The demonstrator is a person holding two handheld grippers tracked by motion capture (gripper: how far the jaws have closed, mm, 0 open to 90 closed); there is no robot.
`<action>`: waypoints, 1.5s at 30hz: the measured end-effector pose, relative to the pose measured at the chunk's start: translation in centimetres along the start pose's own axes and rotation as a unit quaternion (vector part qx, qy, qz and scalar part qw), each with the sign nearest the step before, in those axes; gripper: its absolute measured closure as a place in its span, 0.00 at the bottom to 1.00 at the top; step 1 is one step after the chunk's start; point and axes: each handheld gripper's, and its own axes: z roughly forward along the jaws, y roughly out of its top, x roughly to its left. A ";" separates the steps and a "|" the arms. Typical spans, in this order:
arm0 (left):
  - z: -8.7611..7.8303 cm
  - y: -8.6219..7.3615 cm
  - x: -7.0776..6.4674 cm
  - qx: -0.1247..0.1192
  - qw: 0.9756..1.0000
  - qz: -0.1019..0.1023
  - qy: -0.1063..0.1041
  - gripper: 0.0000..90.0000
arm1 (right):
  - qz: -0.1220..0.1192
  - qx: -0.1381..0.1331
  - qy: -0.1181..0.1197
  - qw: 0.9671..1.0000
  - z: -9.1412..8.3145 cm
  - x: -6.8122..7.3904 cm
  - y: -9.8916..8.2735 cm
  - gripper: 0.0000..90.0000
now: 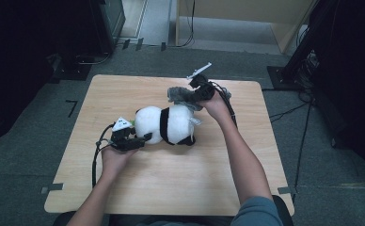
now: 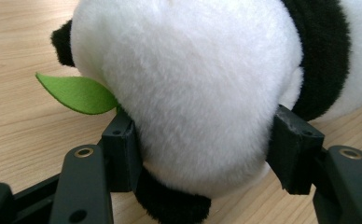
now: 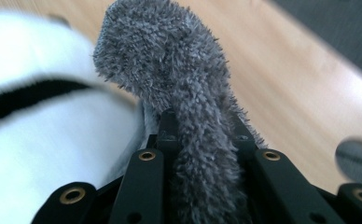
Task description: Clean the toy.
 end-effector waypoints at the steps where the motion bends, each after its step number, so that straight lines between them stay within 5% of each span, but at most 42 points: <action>1: 0.0 -0.1 0.0 -0.002 1.000 0.000 0.001 0.40 | -0.002 -0.006 0.000 1.000 -0.1 0.2 0.5 0.82; 6: 0.0 -0.1 -0.1 -0.002 1.000 -0.001 0.002 0.40 | -0.016 -0.013 0.014 1.000 0.6 2.2 3.1 0.82; 13: 0.0 0.0 -0.1 -0.002 1.000 0.002 0.002 0.40 | -0.047 -0.013 0.050 0.998 4.0 6.2 6.2 0.81; 21: 0.0 0.0 -0.1 -0.001 1.000 0.000 0.004 0.39 | -0.073 0.018 0.076 0.994 7.3 9.0 6.6 0.81; 28: 0.0 0.0 -0.2 -0.001 1.000 0.003 0.004 0.39 | -0.057 0.020 0.085 0.995 6.6 7.9 5.8 0.81; 35: 0.1 0.0 -0.1 -0.002 1.000 0.003 0.002 0.39 | -0.035 0.032 0.076 0.996 4.6 4.9 3.8 0.81; 39: 0.1 0.0 -0.1 -0.001 1.000 0.003 0.002 0.39 | -0.003 0.024 0.065 0.998 3.2 2.9 2.6 0.81; 45: 0.0 0.0 0.0 0.000 1.000 0.000 -0.001 0.39 | 0.012 0.024 0.031 0.999 1.3 0.6 0.7 0.81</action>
